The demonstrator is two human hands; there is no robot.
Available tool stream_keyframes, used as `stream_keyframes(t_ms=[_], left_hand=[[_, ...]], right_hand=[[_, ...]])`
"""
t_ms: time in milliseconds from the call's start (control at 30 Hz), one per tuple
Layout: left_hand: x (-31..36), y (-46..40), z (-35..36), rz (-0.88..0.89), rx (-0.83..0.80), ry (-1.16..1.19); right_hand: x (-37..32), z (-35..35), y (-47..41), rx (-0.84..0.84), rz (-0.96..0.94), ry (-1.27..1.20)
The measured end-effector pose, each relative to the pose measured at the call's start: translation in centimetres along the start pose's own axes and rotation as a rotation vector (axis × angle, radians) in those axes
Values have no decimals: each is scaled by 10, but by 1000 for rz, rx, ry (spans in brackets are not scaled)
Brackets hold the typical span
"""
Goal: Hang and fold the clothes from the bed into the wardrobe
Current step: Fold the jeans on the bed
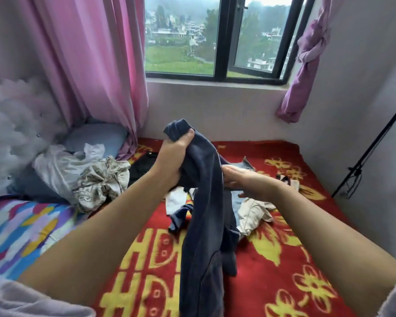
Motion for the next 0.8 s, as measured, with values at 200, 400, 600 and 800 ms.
stream_keyframes(t_ms=[200, 400, 600, 800], left_hand=[[32, -6, -11, -221, 104, 486], [49, 19, -7, -146, 155, 546], [52, 48, 16, -59, 153, 420], [49, 50, 15, -114, 127, 485]], right_hand=[[59, 55, 28, -322, 205, -84], [41, 88, 34, -269, 106, -345], [11, 115, 14, 96, -184, -168], [33, 140, -16, 423, 15, -83]])
Point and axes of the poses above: each hand's wrist, its own y-axis away from the middle knuckle, its own z-axis out of the palm, x = y × z, the point moved 1 cm from there along -y, towards the middle knuckle, and after that the axes turned 2 degrees about z, right-handed, at the moved point
